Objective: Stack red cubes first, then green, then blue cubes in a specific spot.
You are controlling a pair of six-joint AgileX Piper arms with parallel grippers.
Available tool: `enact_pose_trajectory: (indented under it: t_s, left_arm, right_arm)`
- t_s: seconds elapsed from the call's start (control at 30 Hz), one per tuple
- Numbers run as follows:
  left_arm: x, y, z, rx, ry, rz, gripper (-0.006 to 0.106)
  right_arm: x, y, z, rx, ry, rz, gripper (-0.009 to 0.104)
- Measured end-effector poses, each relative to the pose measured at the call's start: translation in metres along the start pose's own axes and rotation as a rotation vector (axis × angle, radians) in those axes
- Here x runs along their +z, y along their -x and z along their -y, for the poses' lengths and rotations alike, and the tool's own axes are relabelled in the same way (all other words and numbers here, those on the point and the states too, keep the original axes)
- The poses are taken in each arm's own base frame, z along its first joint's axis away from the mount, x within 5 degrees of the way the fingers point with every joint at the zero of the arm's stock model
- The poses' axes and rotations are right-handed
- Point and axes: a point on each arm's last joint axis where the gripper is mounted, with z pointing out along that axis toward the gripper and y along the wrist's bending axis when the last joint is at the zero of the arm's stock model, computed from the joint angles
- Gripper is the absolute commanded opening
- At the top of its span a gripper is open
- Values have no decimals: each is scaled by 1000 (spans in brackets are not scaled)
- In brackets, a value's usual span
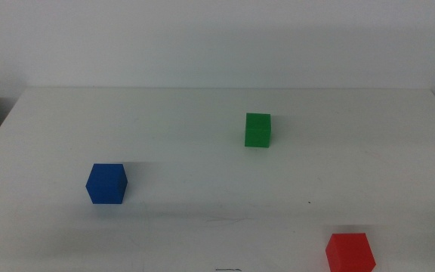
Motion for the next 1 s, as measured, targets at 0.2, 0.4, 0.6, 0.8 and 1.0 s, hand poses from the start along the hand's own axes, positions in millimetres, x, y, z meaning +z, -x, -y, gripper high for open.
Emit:
enact_pose_trajectory:
  t_s: [0.2,0.4,0.6,0.8,1.0]
  left_arm:
    - [0,0,0,0,0,0,91]
    - [0,0,0,0,0,0,91]
    - [0,0,0,0,0,0,91]
    - [0,0,0,0,0,0,91]
    - [0,0,0,0,0,0,91]
  right_arm:
    - [0,0,0,16,0,0,94]
    - [0,0,0,-3,-4,-1,94]
    - [0,0,1,-26,-7,0,94]
    - [-1,3,1,-24,-13,-36,94]
    - [7,45,-2,52,-9,-203,94]
